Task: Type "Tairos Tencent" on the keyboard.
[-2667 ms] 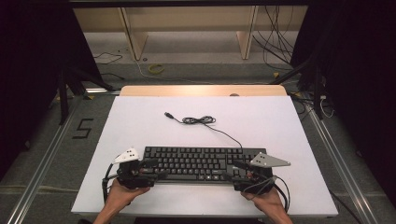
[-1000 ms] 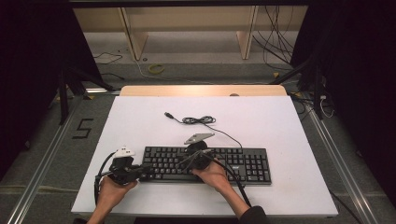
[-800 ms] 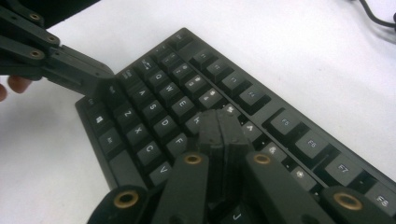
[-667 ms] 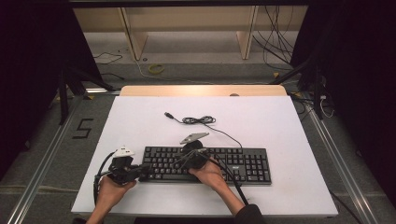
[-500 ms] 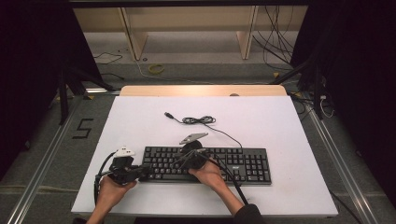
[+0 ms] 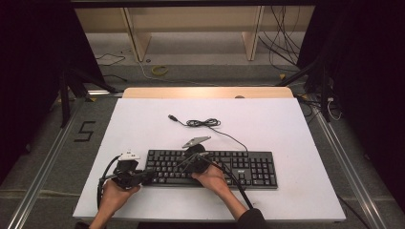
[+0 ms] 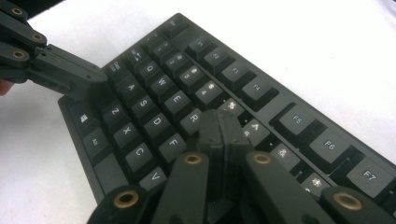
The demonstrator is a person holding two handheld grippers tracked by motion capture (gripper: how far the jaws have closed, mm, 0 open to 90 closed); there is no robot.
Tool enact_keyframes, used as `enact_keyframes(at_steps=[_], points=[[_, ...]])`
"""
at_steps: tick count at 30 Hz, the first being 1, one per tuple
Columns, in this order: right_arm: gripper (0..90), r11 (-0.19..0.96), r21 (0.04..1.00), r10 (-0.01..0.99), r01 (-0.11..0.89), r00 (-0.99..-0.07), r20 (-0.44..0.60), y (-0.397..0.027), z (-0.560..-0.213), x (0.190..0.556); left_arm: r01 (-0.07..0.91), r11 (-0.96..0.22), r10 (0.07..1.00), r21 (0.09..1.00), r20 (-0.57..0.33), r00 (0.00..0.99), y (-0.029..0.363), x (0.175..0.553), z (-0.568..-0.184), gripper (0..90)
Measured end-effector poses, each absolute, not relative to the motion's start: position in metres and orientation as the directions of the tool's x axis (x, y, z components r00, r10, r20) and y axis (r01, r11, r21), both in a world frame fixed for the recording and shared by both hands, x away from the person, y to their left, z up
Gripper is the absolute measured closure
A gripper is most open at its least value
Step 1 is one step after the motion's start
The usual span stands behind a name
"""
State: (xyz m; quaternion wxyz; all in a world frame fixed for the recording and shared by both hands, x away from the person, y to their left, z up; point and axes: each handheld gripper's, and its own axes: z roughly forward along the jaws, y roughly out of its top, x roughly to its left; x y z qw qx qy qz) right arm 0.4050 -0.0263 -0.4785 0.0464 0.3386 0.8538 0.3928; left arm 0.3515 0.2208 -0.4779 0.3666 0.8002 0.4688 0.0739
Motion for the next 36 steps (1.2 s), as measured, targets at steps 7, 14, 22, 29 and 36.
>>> enact_keyframes(at_steps=[7, 14, 22, 29, 36], points=[[90.0, 0.467, 0.695, 0.619, 0.547, -0.764, 0.185, -0.025, -0.480, 0.404, 0.700, -0.287, 0.798, 0.654, -0.241, 0.552, 0.223, 0.353, -0.479, 89.3], [90.0, 0.453, 0.700, 0.618, 0.552, -0.760, 0.200, -0.027, -0.478, 0.402, 0.691, -0.263, 0.799, 0.674, -0.250, 0.547, 0.226, 0.353, -0.476, 88.5], [80.8, 0.402, 0.744, 0.606, 0.534, -0.764, 0.222, -0.037, -0.465, 0.398, 0.656, -0.245, 0.775, 0.714, -0.262, 0.574, 0.224, 0.351, -0.471, 79.8], [62.0, 0.366, 0.768, 0.600, 0.526, -0.764, 0.237, -0.053, -0.456, 0.396, 0.634, -0.233, 0.758, 0.737, -0.271, 0.594, 0.221, 0.351, -0.469, 65.0], [51.1, 0.333, 0.789, 0.598, 0.516, -0.763, 0.247, -0.068, -0.451, 0.391, 0.627, -0.207, 0.756, 0.751, -0.283, 0.590, 0.221, 0.353, -0.469, 51.7]])
